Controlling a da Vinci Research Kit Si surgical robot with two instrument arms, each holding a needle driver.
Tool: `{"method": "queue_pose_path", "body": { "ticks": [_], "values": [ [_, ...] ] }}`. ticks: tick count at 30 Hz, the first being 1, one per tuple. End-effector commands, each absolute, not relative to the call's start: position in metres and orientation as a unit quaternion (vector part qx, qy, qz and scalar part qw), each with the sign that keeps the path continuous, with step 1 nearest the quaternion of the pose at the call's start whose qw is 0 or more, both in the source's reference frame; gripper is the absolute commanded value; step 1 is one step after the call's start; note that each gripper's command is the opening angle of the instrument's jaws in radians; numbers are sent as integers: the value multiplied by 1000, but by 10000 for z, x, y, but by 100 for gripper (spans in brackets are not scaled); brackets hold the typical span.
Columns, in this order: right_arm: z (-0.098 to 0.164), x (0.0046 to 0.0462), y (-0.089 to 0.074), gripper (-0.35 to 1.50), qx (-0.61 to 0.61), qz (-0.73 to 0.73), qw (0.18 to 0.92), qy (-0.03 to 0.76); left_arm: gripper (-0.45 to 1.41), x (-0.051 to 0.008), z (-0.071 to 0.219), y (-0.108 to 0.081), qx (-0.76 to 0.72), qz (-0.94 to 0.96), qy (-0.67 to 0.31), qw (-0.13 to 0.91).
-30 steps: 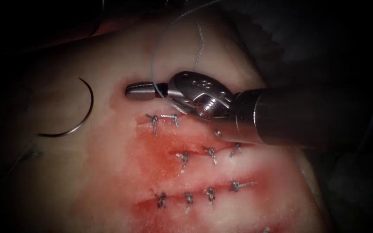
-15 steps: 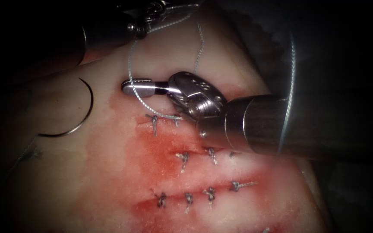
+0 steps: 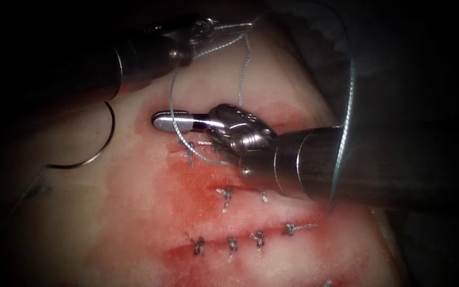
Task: Wound Closure
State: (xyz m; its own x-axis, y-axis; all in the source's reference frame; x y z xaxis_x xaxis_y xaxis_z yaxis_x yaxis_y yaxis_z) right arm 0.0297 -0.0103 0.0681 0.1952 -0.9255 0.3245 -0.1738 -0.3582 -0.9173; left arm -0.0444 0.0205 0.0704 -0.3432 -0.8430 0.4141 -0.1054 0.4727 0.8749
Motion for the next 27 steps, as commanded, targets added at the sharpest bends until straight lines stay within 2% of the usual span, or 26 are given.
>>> {"method": "queue_pose_path", "body": {
  "ticks": [1,12,27],
  "values": [
    [684,307,-102,-35,-667,-481,390,413,-45,-448,702,219,328,-391,-722,467],
    [667,306,-101,-35,-684,-411,403,448,-45,-449,712,211,341,-400,-721,452],
    [649,267,-74,-35,-693,-321,480,431,-45,-439,733,192,354,-405,-713,450]
  ]
}}
